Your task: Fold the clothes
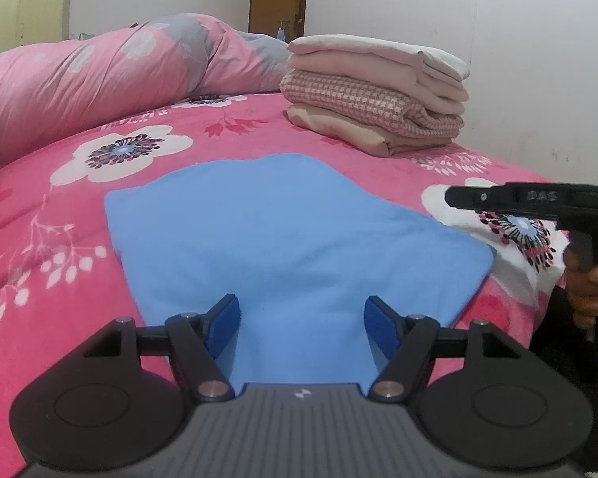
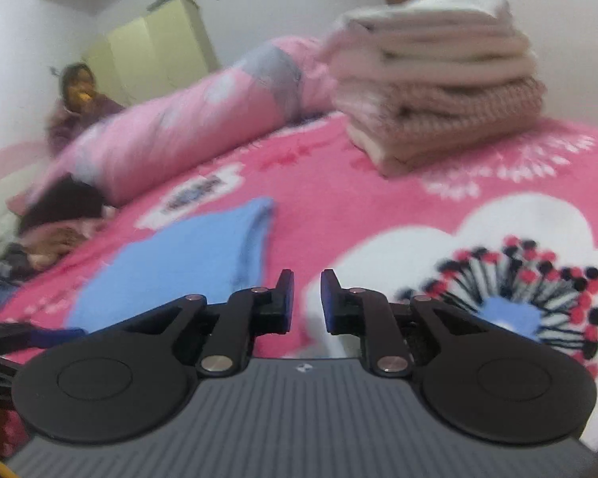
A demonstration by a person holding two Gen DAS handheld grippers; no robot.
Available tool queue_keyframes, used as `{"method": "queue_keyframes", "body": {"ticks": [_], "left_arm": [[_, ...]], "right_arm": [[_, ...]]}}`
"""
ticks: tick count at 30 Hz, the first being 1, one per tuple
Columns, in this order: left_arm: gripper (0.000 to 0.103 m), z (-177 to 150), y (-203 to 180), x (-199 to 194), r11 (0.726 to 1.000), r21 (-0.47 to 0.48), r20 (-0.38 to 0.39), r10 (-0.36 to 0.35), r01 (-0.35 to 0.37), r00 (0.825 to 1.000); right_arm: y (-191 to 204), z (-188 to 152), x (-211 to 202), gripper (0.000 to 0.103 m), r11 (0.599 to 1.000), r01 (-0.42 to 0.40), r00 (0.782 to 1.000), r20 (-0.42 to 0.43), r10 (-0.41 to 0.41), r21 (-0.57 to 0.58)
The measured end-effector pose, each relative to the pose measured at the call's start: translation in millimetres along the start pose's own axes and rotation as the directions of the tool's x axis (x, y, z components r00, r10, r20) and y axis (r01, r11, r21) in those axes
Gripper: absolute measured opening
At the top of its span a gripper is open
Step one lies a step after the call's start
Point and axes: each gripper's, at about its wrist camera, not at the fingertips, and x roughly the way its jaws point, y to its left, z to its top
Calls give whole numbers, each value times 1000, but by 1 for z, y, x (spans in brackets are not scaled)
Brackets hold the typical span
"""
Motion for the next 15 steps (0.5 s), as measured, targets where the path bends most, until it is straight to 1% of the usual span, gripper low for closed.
{"method": "queue_keyframes", "body": {"ticks": [2,3,4,6,9,11,12,13,15], "left_arm": [[71,0,0,0,1000,1,1,-1,1,1000],[72,0,0,0,1000,0,2,-2,2,1000],[72,-1,0,-1,1000,0,3,-3,3,1000],[73,-3,0,-2,1000,13,6,-6,6,1000],[73,-9,-4,-7,998,55,14,2,-3,1000],[74,-13,-5,-11,998,63,21,5,-6,1000],[74,-14,-5,-12,998,63,23,6,-8,1000],[74,-16,-5,-14,998,64,25,8,-9,1000],[74,-17,-6,-17,999,52,24,12,-13,1000]], "right_arm": [[14,-4,-4,15,997,-61,998,-20,60,-53],[19,-7,-4,14,994,-74,997,-38,71,-81],[20,-12,-3,13,992,-56,997,-67,49,-111],[20,-20,-3,14,987,-25,994,-113,8,-157],[9,-18,-18,14,989,58,995,-78,-69,-134],[12,-12,-29,18,978,120,991,-35,-128,-171],[13,-9,-33,18,980,110,993,-17,-115,-165],[18,-7,-33,18,984,80,997,-8,-83,-157],[33,-10,-25,18,982,17,999,-26,-22,-186]]}}
